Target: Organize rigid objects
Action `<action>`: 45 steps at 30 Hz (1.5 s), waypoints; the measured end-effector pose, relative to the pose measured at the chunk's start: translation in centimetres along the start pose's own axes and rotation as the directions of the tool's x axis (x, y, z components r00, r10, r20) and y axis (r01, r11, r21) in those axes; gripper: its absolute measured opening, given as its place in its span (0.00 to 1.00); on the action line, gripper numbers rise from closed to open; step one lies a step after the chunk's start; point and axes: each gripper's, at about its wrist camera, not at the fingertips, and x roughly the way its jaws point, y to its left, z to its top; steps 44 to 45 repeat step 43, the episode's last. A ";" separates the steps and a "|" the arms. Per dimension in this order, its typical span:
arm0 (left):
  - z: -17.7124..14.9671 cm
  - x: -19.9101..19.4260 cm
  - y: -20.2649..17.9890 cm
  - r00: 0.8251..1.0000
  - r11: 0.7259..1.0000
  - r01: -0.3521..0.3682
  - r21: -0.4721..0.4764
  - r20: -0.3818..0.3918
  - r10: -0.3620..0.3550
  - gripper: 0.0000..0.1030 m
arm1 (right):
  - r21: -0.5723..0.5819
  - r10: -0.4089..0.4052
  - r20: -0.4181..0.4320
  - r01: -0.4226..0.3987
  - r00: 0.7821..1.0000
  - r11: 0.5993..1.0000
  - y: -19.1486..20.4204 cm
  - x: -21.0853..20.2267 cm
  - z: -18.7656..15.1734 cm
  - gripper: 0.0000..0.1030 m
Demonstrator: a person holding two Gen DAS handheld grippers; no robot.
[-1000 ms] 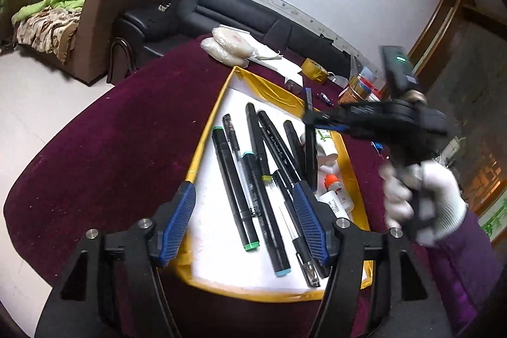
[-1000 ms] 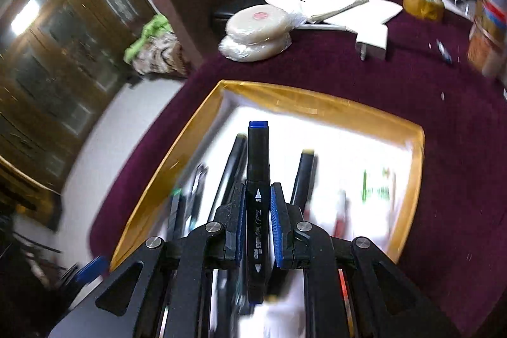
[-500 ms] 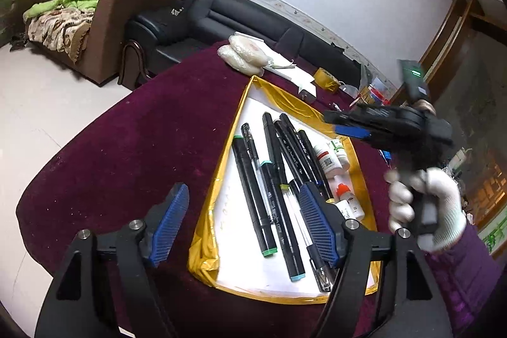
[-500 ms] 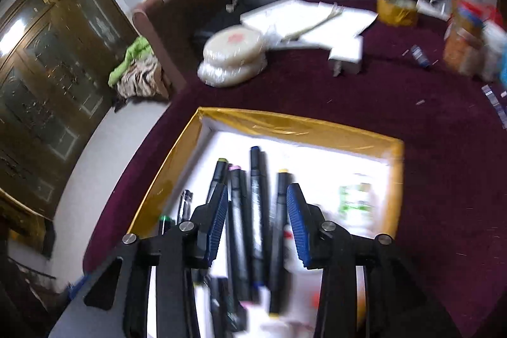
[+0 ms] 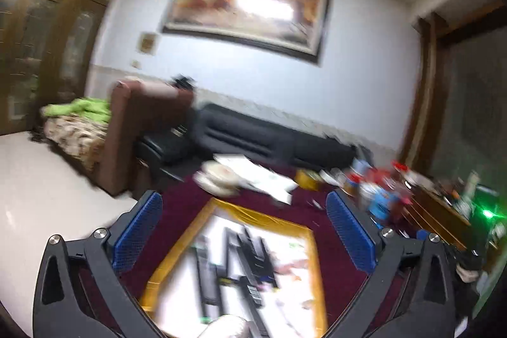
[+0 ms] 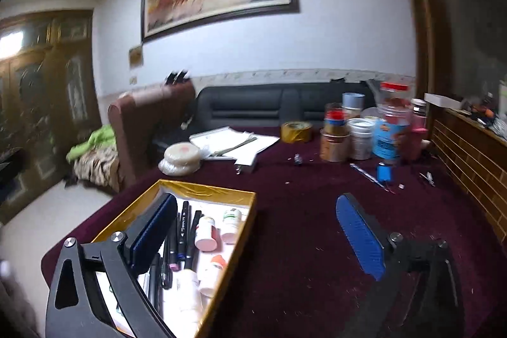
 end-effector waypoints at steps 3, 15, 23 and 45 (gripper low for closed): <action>-1.2 3.0 -3.5 0.981 0.993 -0.068 0.094 -0.173 0.083 1.00 | 0.020 -0.020 -0.030 0.020 0.999 1.000 -1.2 -0.9 -1.3 0.96; -4.6 3.5 -9.7 0.947 0.983 -0.077 0.168 -0.295 0.125 1.00 | -0.041 -0.058 -0.111 0.054 0.992 0.998 -3.8 -2.6 -6.0 0.96; -5.0 4.0 -9.9 0.945 0.977 -0.100 0.190 -0.289 0.153 1.00 | -0.043 -0.057 -0.152 0.051 0.987 0.998 -3.9 -2.2 -7.1 0.96; -6.2 6.4 -5.9 0.902 0.977 -0.134 0.164 -0.389 0.189 1.00 | -0.133 -0.067 -0.239 0.036 0.969 0.990 -1.0 0.0 -8.0 0.96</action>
